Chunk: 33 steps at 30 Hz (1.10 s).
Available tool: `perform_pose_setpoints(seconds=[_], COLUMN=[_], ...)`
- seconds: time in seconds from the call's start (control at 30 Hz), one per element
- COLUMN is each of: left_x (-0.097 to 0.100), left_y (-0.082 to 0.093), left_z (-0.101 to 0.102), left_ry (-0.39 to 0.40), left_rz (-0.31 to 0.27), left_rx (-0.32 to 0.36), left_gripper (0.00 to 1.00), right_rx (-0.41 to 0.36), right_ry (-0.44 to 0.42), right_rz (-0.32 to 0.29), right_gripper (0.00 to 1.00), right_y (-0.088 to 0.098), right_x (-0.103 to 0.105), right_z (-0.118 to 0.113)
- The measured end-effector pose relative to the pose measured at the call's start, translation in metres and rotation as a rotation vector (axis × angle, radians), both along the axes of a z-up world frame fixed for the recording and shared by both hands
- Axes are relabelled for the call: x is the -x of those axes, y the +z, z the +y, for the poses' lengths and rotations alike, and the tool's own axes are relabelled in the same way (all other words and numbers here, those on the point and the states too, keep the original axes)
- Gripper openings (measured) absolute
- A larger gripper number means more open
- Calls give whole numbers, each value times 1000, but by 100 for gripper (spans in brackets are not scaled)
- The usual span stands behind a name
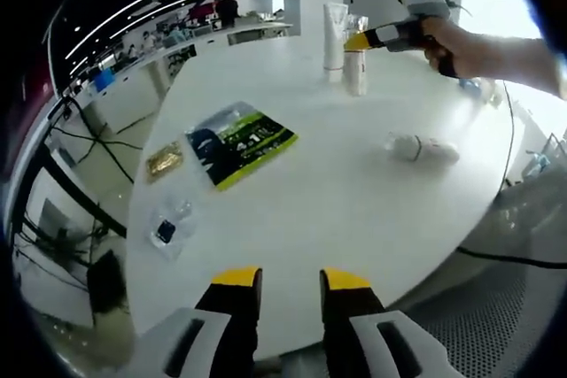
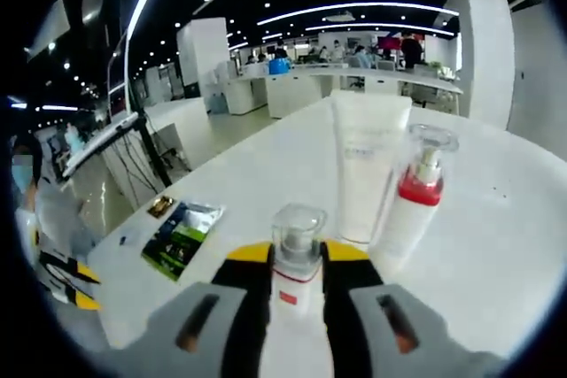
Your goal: Arrange the skincare products in the storage area until every visible bottle or jar stands upright without overlapping.
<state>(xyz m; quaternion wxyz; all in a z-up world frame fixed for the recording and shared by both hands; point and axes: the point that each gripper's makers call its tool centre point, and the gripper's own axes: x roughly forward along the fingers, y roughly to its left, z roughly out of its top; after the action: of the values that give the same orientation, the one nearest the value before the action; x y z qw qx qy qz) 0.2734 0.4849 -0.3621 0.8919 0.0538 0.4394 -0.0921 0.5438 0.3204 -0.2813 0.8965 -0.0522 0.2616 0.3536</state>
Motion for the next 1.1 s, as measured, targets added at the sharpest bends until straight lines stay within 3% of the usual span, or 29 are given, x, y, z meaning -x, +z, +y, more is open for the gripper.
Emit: perform_pose_setpoints(seconds=[0.53, 0.73, 0.87, 0.93, 0.97, 1.1], left_x=[0, 0, 0, 0, 0, -1], left_y=[1, 1, 2, 1, 1, 2], left_z=[6, 7, 7, 7, 8, 8], left_ry=[16, 26, 28, 28, 27, 25], left_rz=[-7, -12, -15, -15, -14, -19], left_rx=[-11, -7, -5, -5, -8, -9], left_gripper=[26, 26, 26, 26, 25, 24], right_rx=[-5, 22, 35, 38, 53, 80], right_ry=[-74, -103, -78, -68, -56, -34], right_rz=[-25, -95, -158, -158, -200, -247], right_gripper=[21, 21, 21, 21, 21, 21], right_y=[-7, -11, -13, -14, -12, -11], right_x=[-25, -36, -37, -36, -38, -36], right_z=[-7, -5, 1, 2, 5, 7])
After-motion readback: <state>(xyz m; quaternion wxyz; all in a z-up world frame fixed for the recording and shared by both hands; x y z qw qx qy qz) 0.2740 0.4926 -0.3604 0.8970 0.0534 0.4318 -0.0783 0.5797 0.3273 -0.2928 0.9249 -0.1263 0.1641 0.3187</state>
